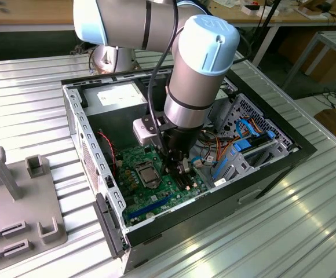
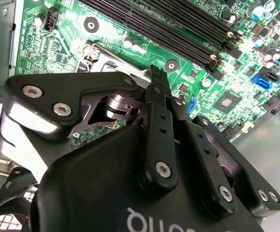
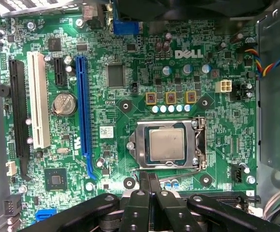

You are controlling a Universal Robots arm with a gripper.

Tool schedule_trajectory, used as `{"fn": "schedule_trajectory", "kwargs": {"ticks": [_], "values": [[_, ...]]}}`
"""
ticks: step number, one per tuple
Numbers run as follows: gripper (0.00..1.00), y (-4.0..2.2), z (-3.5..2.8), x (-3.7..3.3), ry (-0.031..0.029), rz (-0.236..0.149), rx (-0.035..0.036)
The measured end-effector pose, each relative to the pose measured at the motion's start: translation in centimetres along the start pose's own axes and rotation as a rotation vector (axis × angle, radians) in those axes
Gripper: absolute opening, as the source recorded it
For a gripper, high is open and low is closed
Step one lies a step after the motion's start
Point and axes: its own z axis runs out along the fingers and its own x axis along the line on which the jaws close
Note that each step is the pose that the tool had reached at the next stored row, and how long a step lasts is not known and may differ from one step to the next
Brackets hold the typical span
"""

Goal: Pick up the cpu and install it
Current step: 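Install the first cpu locking lever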

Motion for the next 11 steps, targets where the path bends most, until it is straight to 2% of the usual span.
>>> {"fn": "schedule_trajectory", "kwargs": {"ticks": [5,11], "values": [[0.11,0.03,0.11,-0.03,0.0001,-0.021,0.0008],[0.11,0.08,0.26,-0.15,0.0001,-0.025,0.001]]}}
